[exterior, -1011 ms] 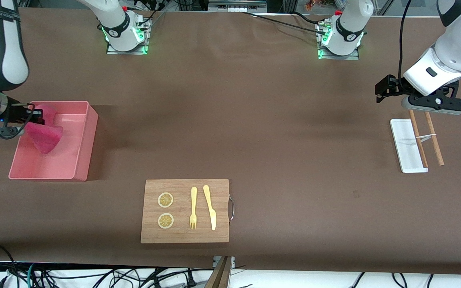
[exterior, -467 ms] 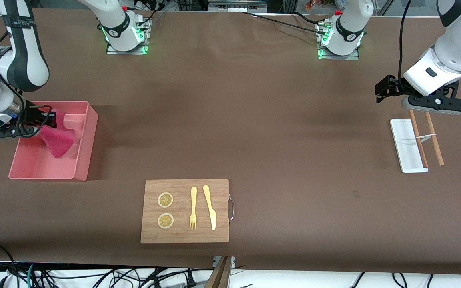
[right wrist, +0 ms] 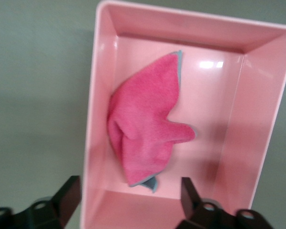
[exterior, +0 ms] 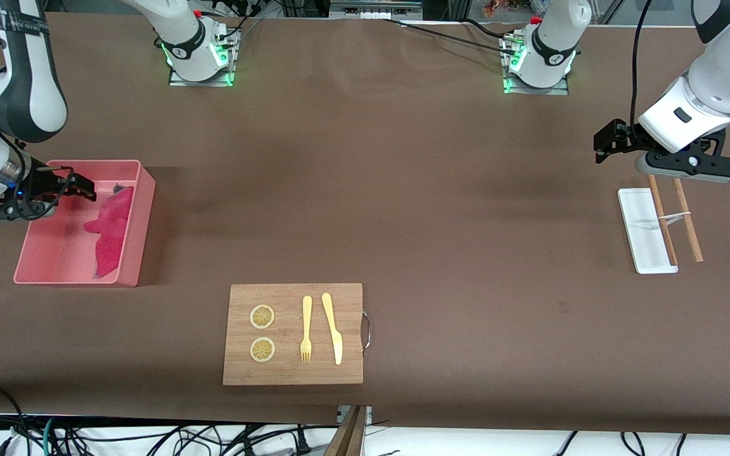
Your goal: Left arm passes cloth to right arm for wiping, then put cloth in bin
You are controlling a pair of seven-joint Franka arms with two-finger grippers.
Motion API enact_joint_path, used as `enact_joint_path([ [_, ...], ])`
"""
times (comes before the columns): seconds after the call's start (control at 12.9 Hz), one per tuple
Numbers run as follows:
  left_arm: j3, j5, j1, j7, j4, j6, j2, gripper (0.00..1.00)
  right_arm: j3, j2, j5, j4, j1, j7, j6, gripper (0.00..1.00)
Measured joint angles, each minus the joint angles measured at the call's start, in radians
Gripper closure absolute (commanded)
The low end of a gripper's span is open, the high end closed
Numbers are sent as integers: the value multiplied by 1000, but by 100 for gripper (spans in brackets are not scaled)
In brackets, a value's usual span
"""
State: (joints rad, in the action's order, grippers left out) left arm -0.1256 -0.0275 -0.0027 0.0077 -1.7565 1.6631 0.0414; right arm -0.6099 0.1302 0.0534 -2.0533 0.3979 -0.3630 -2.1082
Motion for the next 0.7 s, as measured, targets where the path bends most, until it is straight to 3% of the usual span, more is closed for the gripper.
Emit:
enact_joint_path([
  [0.23, 0, 0, 0, 0, 0, 0, 0, 0, 20, -23, 0, 131, 54, 110, 173, 0],
  [0.7, 0, 0, 0, 0, 13, 1, -8, 0, 90, -147, 0, 309, 63, 218, 455, 0],
])
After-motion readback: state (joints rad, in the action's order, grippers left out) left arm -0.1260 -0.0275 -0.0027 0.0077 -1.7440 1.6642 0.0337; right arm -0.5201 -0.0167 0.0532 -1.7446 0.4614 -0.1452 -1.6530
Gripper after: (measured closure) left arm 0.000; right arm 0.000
